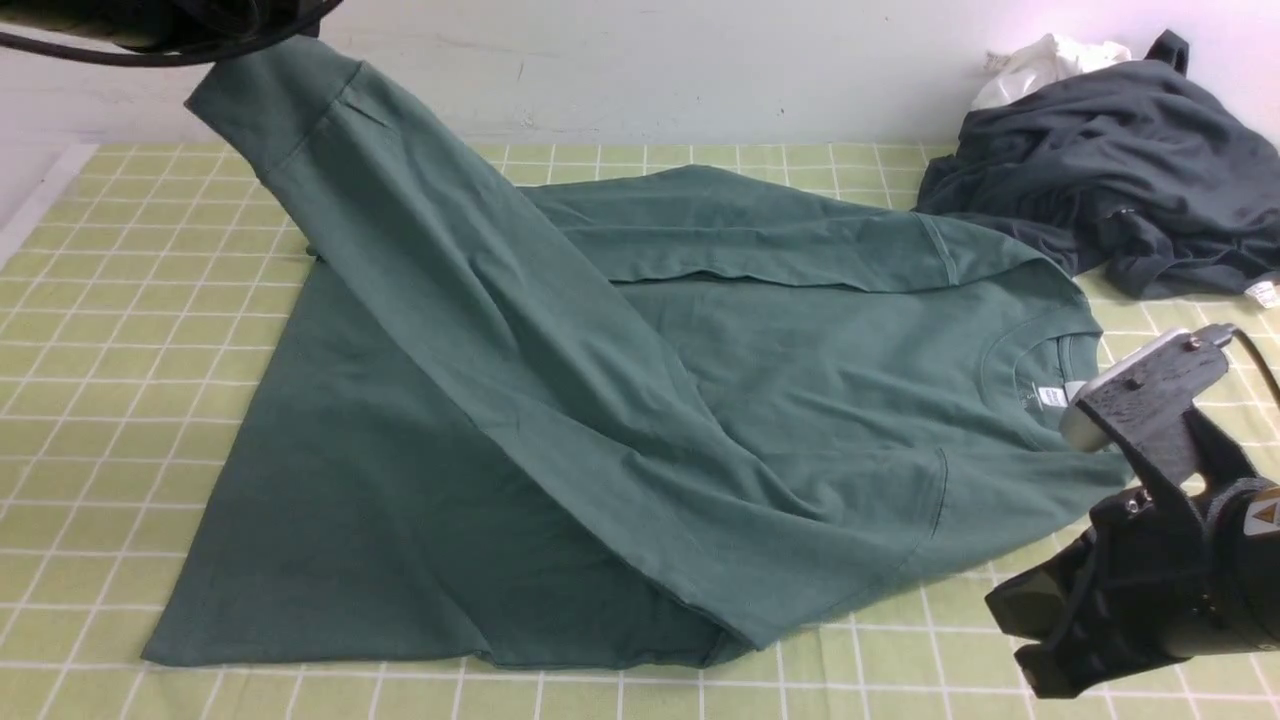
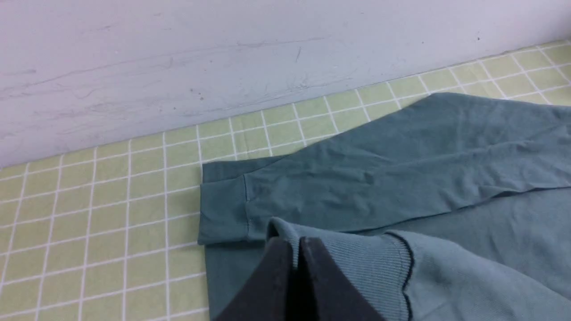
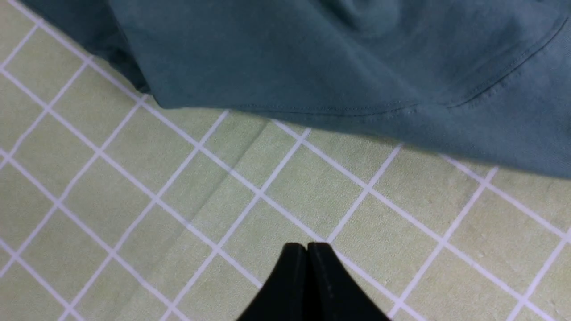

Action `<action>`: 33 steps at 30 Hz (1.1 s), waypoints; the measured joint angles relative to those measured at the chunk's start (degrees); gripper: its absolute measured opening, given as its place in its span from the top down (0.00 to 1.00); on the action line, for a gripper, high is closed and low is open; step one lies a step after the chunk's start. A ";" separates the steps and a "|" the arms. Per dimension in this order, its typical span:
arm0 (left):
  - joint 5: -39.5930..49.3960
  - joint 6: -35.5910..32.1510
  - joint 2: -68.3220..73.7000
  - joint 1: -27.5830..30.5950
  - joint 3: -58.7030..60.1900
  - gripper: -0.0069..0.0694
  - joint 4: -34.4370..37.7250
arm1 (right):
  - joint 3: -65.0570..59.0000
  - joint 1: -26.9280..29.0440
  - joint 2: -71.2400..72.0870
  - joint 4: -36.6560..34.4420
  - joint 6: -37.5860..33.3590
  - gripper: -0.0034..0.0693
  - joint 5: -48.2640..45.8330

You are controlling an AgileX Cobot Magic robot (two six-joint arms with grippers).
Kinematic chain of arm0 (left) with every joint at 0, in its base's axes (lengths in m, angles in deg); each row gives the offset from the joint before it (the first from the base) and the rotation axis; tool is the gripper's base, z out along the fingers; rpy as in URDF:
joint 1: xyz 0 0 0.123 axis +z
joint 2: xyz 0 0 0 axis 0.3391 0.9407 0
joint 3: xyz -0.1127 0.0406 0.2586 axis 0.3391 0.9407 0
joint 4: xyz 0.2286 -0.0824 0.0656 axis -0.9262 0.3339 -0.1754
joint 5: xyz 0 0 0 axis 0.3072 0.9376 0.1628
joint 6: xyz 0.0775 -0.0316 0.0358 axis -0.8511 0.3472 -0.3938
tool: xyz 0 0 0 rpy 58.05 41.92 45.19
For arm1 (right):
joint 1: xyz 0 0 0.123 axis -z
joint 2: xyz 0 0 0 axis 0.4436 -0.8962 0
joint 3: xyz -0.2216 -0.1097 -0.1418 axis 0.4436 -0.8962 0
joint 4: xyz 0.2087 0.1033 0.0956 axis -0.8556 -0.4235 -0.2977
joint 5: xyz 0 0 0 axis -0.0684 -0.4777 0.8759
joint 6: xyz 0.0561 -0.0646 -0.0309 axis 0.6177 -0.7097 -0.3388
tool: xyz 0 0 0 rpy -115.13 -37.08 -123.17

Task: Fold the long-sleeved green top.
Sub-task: Use the left arm to drag and place the cuff at the centered position on the left edge of the fabric, then use the left arm to clamp the cuff farthest from it

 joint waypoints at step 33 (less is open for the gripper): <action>5.52 10.33 59.96 7.56 -46.75 0.37 -0.39 | 0.00 0.00 -11.36 -0.22 -0.16 0.97 1.50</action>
